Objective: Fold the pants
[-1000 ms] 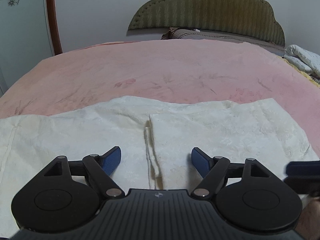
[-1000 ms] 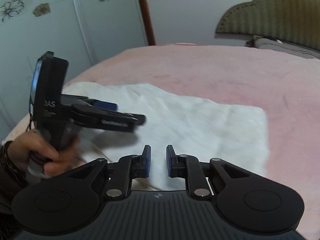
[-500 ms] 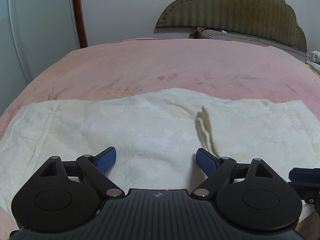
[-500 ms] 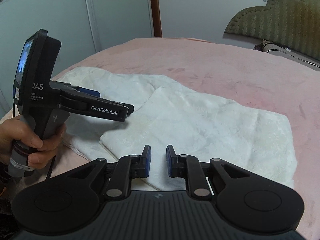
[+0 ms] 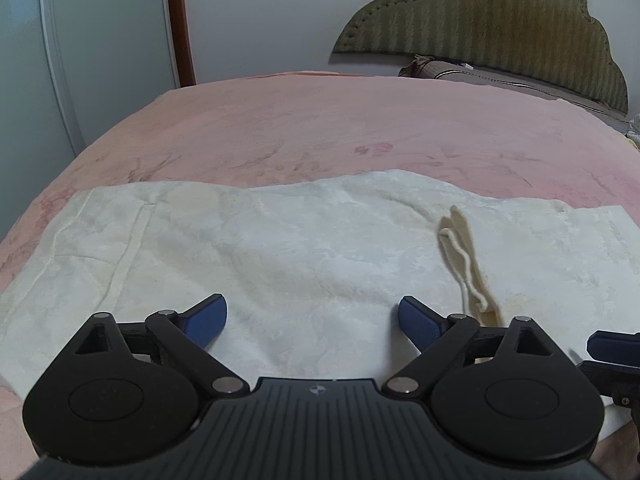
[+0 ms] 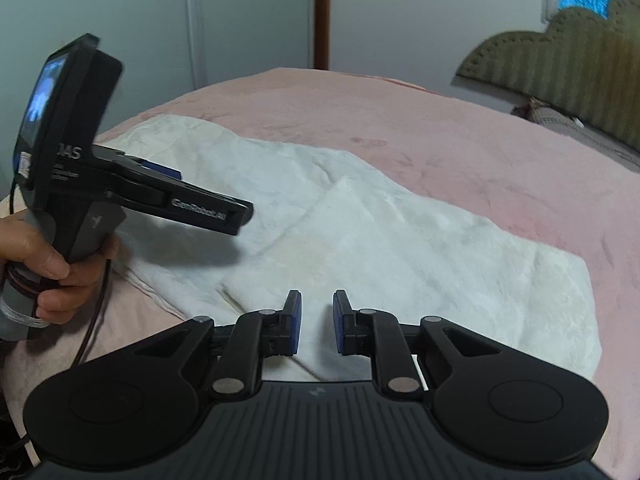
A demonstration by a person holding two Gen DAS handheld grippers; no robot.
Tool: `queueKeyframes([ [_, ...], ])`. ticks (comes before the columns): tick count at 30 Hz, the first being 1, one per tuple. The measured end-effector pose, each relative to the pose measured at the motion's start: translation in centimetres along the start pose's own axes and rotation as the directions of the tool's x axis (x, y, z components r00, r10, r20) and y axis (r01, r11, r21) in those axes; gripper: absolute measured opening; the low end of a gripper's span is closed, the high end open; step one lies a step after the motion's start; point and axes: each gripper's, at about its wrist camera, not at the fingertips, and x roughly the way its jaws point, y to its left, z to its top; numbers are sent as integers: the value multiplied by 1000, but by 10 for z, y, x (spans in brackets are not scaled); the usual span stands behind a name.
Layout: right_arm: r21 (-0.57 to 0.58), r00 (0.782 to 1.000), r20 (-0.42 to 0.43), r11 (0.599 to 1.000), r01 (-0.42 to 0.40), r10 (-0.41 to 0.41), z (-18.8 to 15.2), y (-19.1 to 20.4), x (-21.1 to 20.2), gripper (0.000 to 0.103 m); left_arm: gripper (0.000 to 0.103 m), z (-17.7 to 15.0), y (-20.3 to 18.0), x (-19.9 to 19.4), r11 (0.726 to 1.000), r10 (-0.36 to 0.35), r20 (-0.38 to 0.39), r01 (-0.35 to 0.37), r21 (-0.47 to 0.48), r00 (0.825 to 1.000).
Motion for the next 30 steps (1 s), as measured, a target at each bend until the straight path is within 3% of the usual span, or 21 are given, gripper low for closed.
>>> queueKeyframes([
  [4,-76,1000,22,997,-9,10,10,21,1,35,97,-1,13,-5,1000,24,7,-24,-19,1000],
  [13,-181,997,30,982,-63,70,24,58,13,35,97,-1,55,-15,990,113,7,-112,-83,994],
  [17,-285,993,26,953,-103,115,28,88,22,35,97,-1,89,-32,970,203,29,-197,-141,979],
  [20,-403,990,16,907,-122,140,25,116,33,35,97,0,134,-50,933,254,14,-241,-266,967],
  [22,-468,990,7,875,-121,140,23,133,42,35,97,-4,165,-63,901,248,-5,-233,-367,969],
  [26,-574,990,17,812,-102,137,16,162,55,41,96,-16,214,-85,831,163,-31,-154,-535,986],
  [30,-691,990,125,722,39,66,9,189,67,56,96,-29,235,-94,775,30,-42,-50,-630,999],
])
